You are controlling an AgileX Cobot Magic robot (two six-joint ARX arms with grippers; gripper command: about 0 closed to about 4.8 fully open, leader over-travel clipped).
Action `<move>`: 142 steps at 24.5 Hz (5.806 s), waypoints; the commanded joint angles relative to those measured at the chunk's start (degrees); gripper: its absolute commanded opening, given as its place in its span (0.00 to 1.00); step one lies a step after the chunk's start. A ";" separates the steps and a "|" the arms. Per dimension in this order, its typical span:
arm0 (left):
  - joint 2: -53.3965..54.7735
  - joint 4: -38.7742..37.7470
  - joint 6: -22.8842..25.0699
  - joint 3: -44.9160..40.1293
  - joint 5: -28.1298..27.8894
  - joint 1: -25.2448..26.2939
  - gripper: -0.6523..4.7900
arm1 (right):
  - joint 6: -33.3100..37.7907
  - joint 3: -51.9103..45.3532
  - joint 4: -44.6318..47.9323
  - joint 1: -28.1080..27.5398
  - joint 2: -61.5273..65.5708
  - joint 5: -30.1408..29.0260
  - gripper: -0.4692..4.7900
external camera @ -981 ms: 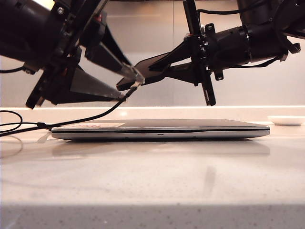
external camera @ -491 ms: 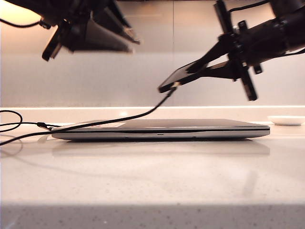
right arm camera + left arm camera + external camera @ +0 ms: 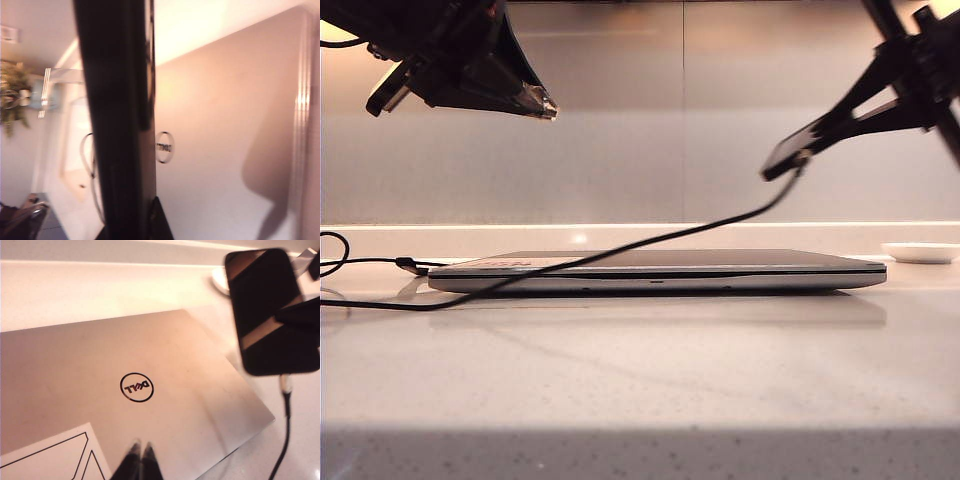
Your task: Pick up the charging cable and the phone, plug the charging cable into the charging port on the phone, and finally place them back on the table.
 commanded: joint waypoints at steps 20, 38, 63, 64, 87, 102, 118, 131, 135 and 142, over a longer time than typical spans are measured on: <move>-0.28 0.11 1.09 0.26 0.11 -0.17 0.11 | -25.27 14.27 -34.95 -7.67 12.48 9.99 0.08; -0.28 -0.61 1.09 0.26 0.13 -0.17 0.11 | -28.87 15.98 -35.58 -7.58 15.74 20.39 0.43; -7.17 -15.26 1.31 -0.42 0.11 -0.13 0.11 | -31.10 9.01 -20.63 -5.81 -19.89 27.39 0.08; -7.32 -15.19 1.31 -0.72 0.11 -0.13 0.11 | -31.08 8.59 -21.66 -5.81 -20.87 27.36 0.08; -24.90 2.08 8.20 -22.12 0.11 -0.13 0.11 | -31.28 -27.30 3.02 -1.05 -50.07 27.80 0.08; -27.43 9.73 10.29 -28.41 0.11 -0.15 0.11 | -31.26 -42.34 2.91 -0.90 -78.51 30.05 0.08; -30.62 15.06 13.25 -28.61 0.09 -0.02 0.11 | -31.26 -42.34 2.86 -0.92 -78.51 30.10 0.08; -58.40 7.45 14.58 -36.79 0.09 29.11 0.11 | -31.26 -42.34 2.86 -0.92 -78.51 30.12 0.08; -62.18 4.94 14.64 -39.30 0.09 32.02 0.11 | -31.26 -42.34 2.86 -0.92 -78.51 30.12 0.08; -62.18 0.37 19.37 -39.30 0.09 32.37 0.11 | -31.26 -42.34 2.86 -0.92 -78.51 30.12 0.08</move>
